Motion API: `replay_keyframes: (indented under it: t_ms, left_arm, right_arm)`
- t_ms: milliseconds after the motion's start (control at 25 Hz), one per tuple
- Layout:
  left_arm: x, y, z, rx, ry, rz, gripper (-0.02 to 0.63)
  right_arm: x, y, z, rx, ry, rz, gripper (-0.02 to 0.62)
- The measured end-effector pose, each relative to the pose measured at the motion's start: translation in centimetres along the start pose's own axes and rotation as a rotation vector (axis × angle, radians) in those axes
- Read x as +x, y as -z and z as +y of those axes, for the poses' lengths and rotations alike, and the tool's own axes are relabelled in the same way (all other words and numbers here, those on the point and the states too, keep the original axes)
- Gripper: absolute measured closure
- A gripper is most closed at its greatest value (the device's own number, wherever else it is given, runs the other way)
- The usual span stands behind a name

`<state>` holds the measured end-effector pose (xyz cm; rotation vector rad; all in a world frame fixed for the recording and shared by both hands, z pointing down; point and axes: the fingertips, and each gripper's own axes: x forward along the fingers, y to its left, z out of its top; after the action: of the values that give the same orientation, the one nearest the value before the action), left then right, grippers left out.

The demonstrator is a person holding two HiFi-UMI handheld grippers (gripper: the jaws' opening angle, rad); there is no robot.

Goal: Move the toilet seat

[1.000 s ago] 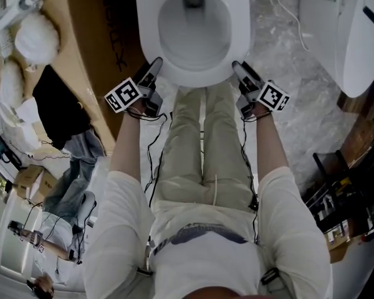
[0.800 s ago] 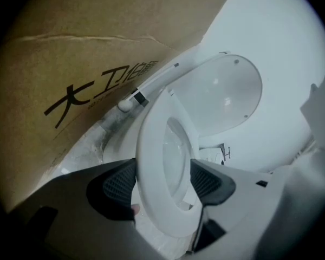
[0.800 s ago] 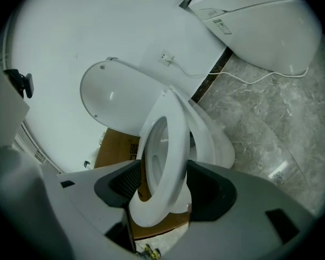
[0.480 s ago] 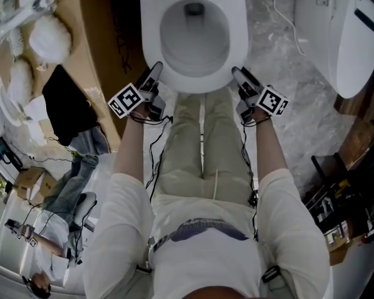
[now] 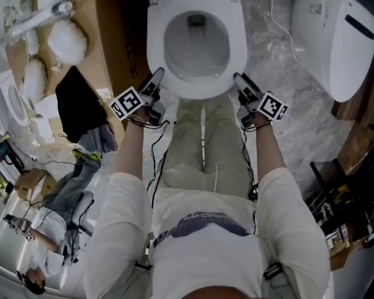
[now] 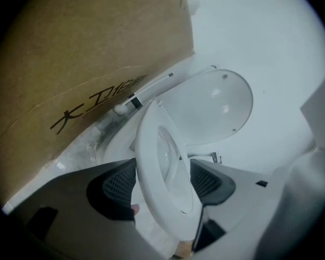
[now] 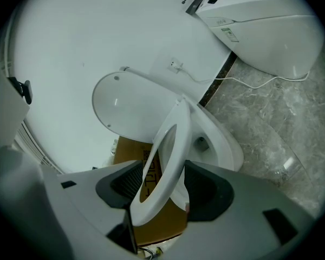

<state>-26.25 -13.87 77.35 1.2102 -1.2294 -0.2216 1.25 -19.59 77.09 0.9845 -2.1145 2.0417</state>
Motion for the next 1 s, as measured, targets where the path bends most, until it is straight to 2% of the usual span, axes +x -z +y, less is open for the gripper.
replay_keyframes:
  t_ms: [80,200,320,480,680,1000]
  left_arm:
    - [-0.2,-0.4,-0.7,-0.005,0.0,0.0,0.313]
    - [-0.7,-1.0,-1.8,-0.006,0.003,0.001,0.311]
    - [-1.0,-1.7,-3.1,-0.004,0.007,0.0,0.311]
    - [-1.5,-2.6,-4.8,0.007,0.016,-0.001,0.313]
    - [-2.0,-3.8,-6.8,0.016,0.018,-0.005,0.311]
    - [-2.4,-6.1,-10.3,0.053,0.031,-0.024,0.312]
  right_arm:
    - [-0.2,-0.3,0.7,0.032,0.008,-0.011,0.344]
    - [-0.3,-0.9,2.4,0.073,-0.023,-0.033,0.342]
    - [-0.4,-1.8,4.1,0.066,-0.05,-0.04,0.34]
    - [-1.2,-2.6,4.6,0.082,0.019,-0.036,0.339]
    - [-0.9,-4.5,7.9,0.04,-0.075,-0.054,0.339]
    - [-0.9,-6.8,11.0,-0.004,-0.081,-0.037,0.336]
